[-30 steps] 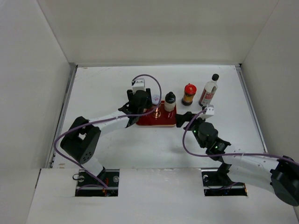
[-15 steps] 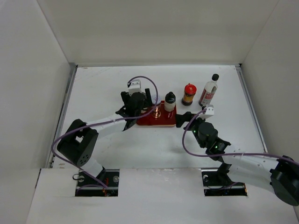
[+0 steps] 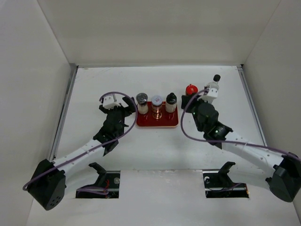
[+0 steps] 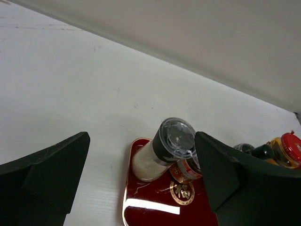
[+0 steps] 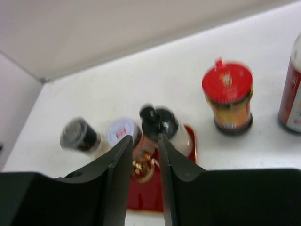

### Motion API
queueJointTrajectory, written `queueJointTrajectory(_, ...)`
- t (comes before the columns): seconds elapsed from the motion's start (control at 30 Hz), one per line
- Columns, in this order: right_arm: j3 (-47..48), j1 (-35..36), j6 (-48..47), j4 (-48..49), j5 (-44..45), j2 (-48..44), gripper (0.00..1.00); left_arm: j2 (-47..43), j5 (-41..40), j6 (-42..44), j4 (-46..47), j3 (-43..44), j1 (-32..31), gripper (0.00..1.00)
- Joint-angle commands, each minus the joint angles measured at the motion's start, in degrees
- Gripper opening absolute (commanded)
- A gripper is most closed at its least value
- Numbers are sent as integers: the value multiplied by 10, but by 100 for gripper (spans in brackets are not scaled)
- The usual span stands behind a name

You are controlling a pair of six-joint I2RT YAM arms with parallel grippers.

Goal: Organize the condiment bottles

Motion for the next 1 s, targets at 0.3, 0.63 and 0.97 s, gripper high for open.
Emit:
queueJointTrajectory(0.3, 209, -109, -72, -159, 35, 195, 92, -115, 2, -70, 41, -139, 10, 96)
queueJointTrajectory(0.63, 264, -135, -72, -169, 61, 287, 97, -110, 11, -72, 50, -144, -3, 96)
queueJointTrajectory(0.97, 281, -162, -71, -124, 24, 364, 100, -83, 7, -73, 72, -150, 1, 96)
